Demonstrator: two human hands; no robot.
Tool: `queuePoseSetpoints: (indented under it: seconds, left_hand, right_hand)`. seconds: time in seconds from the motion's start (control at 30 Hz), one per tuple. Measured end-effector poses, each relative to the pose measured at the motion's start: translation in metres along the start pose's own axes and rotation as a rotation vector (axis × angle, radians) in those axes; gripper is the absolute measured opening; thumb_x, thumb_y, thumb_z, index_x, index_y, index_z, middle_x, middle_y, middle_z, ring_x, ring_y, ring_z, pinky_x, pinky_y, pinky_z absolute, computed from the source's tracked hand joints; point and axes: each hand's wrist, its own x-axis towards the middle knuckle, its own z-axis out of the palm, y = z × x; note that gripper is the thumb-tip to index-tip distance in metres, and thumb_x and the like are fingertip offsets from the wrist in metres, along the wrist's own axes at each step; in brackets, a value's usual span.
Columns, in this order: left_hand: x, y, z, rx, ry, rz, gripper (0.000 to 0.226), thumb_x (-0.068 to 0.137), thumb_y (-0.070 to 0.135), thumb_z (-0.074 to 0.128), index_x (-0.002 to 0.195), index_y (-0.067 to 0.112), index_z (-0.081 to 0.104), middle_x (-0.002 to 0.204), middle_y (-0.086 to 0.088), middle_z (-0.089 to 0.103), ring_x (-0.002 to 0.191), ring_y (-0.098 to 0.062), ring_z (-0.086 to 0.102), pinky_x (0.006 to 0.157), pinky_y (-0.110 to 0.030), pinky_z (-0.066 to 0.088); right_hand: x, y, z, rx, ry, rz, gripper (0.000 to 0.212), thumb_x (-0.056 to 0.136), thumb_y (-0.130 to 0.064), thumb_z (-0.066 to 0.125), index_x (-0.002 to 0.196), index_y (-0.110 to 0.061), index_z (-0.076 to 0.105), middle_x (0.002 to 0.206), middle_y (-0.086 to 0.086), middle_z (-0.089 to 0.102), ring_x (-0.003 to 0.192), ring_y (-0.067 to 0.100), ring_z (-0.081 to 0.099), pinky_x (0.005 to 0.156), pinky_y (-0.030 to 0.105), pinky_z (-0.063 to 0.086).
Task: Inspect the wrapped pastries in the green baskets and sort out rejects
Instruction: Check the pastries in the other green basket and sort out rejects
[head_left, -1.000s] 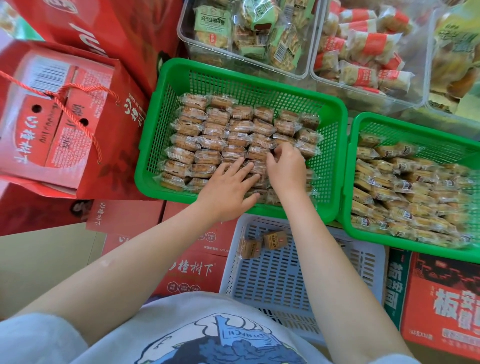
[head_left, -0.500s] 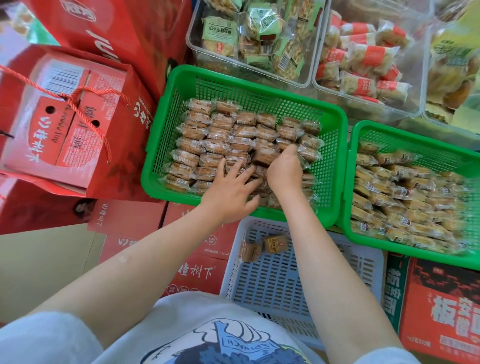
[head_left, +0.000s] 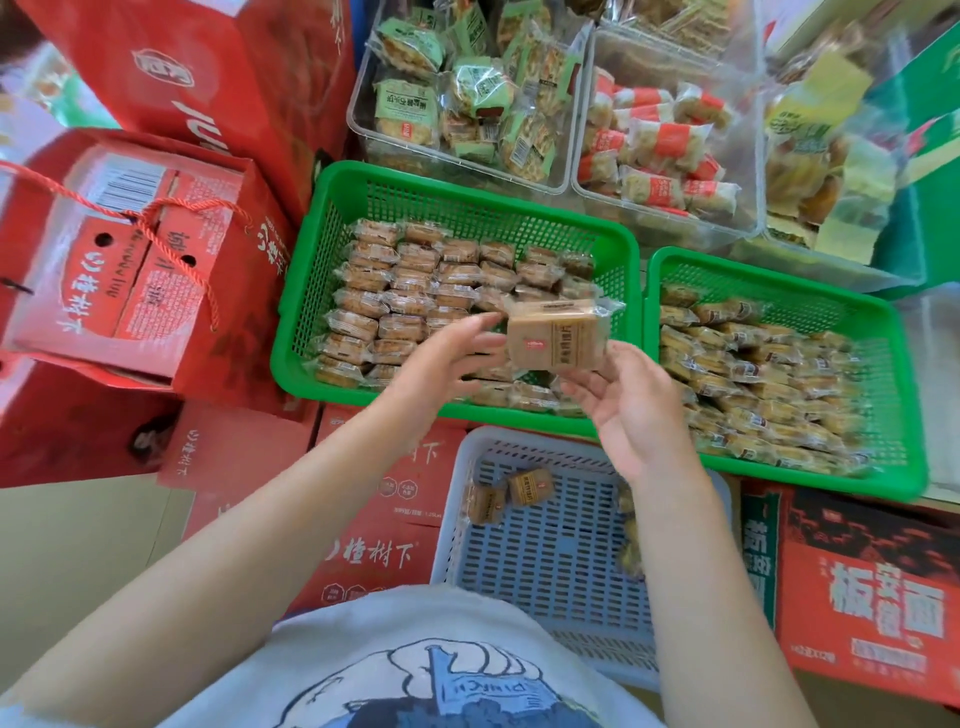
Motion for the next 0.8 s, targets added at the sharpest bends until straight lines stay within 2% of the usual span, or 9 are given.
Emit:
queuePoseSetpoints:
  seconds: [0.03,0.1,0.17,0.23,0.33,0.5,0.63,0.7,0.8]
  left_hand:
    - [-0.011,0.008,0.003,-0.164,-0.071,0.000,0.046,0.097,0.043,0.052,0.139,0.026,0.053,0.136,-0.004,0.063,0.120,-0.021,0.063,0.103,-0.048,0.050]
    - [-0.029,0.015,0.007,-0.240,-0.138,0.088,0.041,0.094,0.030,0.060,0.134,0.022,0.058,0.132,-0.010,0.065,0.113,-0.028,0.067,0.086,-0.045,0.060]
    - [-0.043,0.017,0.009,-0.236,-0.092,0.112,0.033,0.092,0.022,0.067,0.124,0.017,0.065,0.124,-0.015,0.066,0.103,-0.028,0.069,0.068,-0.036,0.062]
    - [-0.053,0.015,0.010,-0.268,-0.035,0.091,0.033,0.087,0.025,0.065,0.117,0.011,0.067,0.114,-0.016,0.068,0.094,-0.024,0.069,0.058,-0.028,0.058]
    - [-0.063,0.012,0.006,-0.286,0.001,0.068,0.038,0.087,0.026,0.065,0.118,0.002,0.067,0.109,-0.018,0.069,0.087,-0.024,0.066,0.056,-0.026,0.055]
    - [-0.080,0.007,0.006,-0.209,-0.027,0.083,0.028,0.094,0.019,0.060,0.113,-0.001,0.064,0.108,-0.017,0.069,0.091,-0.025,0.067,0.060,-0.029,0.058]
    - [-0.091,0.003,0.009,-0.068,0.050,0.115,0.014,0.099,0.014,0.059,0.105,0.003,0.066,0.104,-0.019,0.070,0.093,-0.029,0.068,0.062,-0.030,0.058]
    - [-0.094,0.001,0.011,-0.065,0.123,0.116,0.010,0.098,0.013,0.061,0.105,0.009,0.067,0.109,-0.020,0.072,0.095,-0.029,0.070,0.065,-0.032,0.059]
    - [-0.100,-0.003,0.012,-0.100,0.205,0.090,0.008,0.096,0.013,0.064,0.102,0.010,0.069,0.105,-0.020,0.074,0.094,-0.029,0.071,0.066,-0.033,0.060]
  right_hand:
    - [-0.007,0.004,-0.002,0.039,-0.020,0.036,0.021,0.104,-0.008,0.038,0.103,-0.004,0.059,0.089,0.012,0.075,0.077,0.021,0.071,0.067,0.030,0.059]
    - [-0.020,0.013,-0.002,0.076,-0.037,0.103,0.023,0.103,-0.007,0.038,0.101,-0.005,0.061,0.086,0.010,0.076,0.073,0.019,0.072,0.064,0.027,0.058]
    - [-0.031,0.020,-0.001,0.067,-0.076,0.140,0.025,0.103,-0.009,0.037,0.105,-0.004,0.061,0.087,0.011,0.075,0.073,0.019,0.072,0.064,0.028,0.058]
    - [-0.042,0.024,-0.002,-0.001,-0.121,0.098,0.022,0.103,-0.008,0.037,0.111,-0.004,0.057,0.092,0.012,0.074,0.077,0.021,0.071,0.065,0.031,0.057]
    - [-0.053,0.022,-0.005,-0.098,-0.150,-0.023,0.020,0.100,-0.002,0.042,0.110,-0.011,0.057,0.097,0.004,0.073,0.087,0.018,0.067,0.073,0.035,0.054]
    - [-0.068,0.021,-0.013,-0.163,-0.136,-0.062,0.026,0.103,-0.017,0.049,0.121,-0.005,0.063,0.103,0.006,0.072,0.093,0.017,0.064,0.080,0.032,0.051]
    - [-0.079,0.025,-0.017,-0.106,-0.122,-0.035,0.023,0.096,-0.004,0.058,0.119,-0.006,0.060,0.098,0.007,0.072,0.089,0.016,0.067,0.078,0.030,0.053]
    - [-0.083,0.029,-0.017,-0.042,-0.148,0.002,0.025,0.093,0.000,0.059,0.117,-0.007,0.059,0.101,0.010,0.070,0.090,0.019,0.065,0.080,0.032,0.053]
    - [-0.091,0.035,-0.017,0.007,-0.166,0.016,0.017,0.092,0.000,0.060,0.104,-0.012,0.060,0.097,0.009,0.070,0.083,0.017,0.066,0.071,0.027,0.053]
